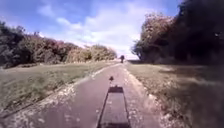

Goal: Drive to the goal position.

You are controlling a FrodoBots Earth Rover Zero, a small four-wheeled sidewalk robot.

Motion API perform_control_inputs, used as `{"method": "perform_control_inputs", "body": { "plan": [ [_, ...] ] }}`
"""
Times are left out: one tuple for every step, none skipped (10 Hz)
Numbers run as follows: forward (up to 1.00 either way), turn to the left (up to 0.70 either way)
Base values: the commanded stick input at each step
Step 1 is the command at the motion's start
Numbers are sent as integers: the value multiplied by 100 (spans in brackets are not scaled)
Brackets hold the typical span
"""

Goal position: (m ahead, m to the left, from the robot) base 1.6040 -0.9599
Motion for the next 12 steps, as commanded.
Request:
{"method": "perform_control_inputs", "body": {
  "plan": [
    [70,0],
    [70,0],
    [70,0],
    [70,0],
    [70,0],
    [70,0],
    [70,0],
    [70,0],
    [70,0],
    [70,0],
    [70,0],
    [70,0]
  ]
}}
